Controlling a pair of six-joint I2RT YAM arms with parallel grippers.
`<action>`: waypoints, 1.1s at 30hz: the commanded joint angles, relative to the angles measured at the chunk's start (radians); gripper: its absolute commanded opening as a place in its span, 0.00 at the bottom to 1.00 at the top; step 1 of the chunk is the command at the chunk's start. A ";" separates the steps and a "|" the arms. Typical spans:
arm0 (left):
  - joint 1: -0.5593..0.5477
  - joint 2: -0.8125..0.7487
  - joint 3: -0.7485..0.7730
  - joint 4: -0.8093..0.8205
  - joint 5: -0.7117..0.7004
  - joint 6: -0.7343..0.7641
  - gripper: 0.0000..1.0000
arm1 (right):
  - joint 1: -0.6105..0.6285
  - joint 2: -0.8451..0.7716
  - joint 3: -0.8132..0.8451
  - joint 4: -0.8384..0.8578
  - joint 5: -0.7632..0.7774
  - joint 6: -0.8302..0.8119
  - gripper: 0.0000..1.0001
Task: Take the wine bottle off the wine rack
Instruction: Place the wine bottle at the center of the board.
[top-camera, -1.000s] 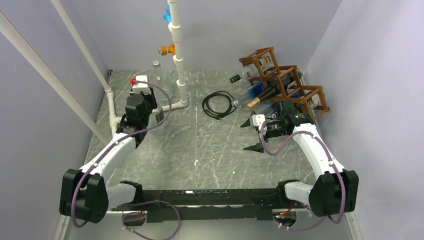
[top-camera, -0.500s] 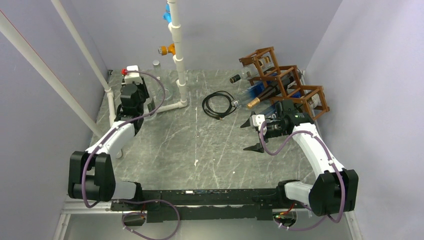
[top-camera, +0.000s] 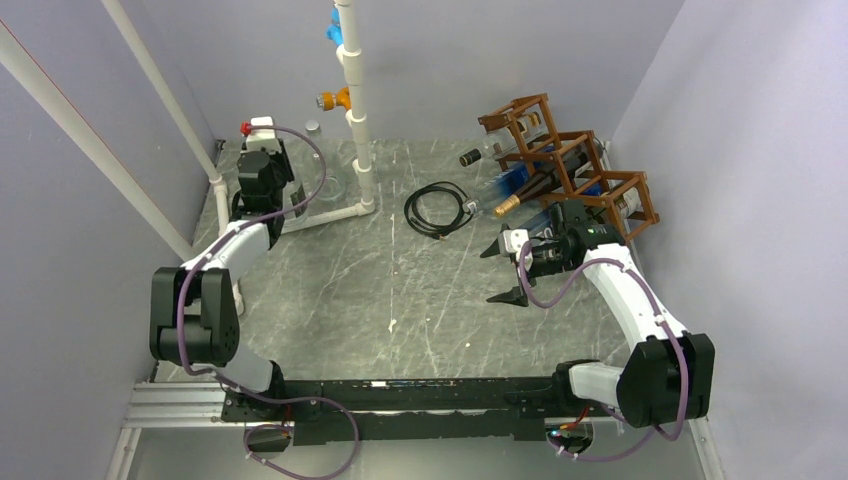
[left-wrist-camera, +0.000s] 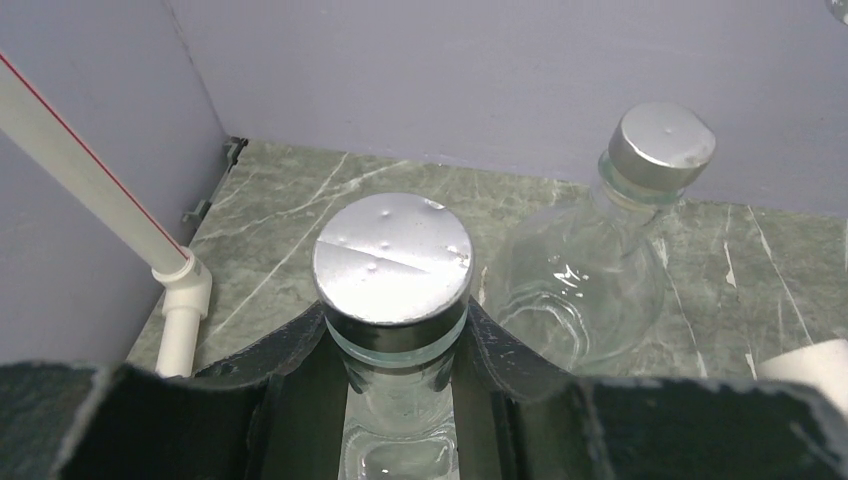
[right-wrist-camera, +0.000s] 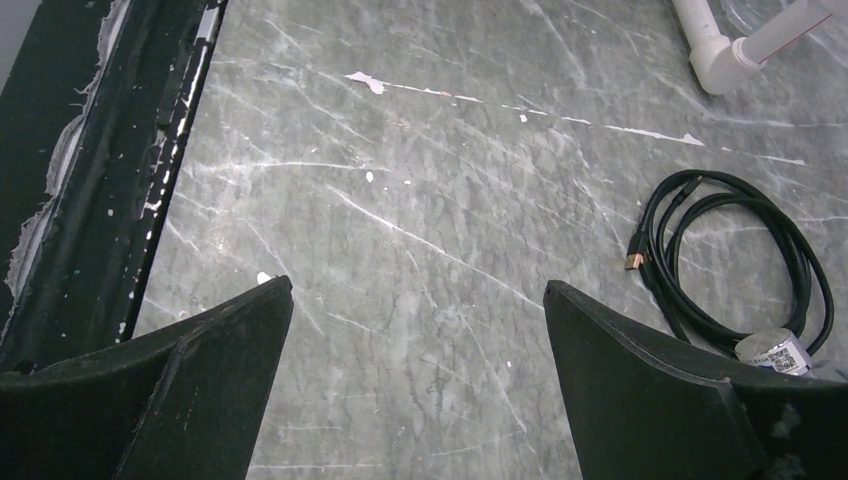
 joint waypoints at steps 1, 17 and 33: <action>0.022 -0.004 0.121 0.264 0.039 0.019 0.00 | -0.004 0.009 0.005 -0.011 -0.022 -0.046 1.00; 0.090 0.164 0.222 0.344 0.149 0.003 0.00 | -0.003 0.024 0.004 -0.007 -0.018 -0.044 1.00; 0.094 0.250 0.242 0.408 0.149 0.021 0.21 | -0.004 0.037 0.005 -0.009 -0.011 -0.046 1.00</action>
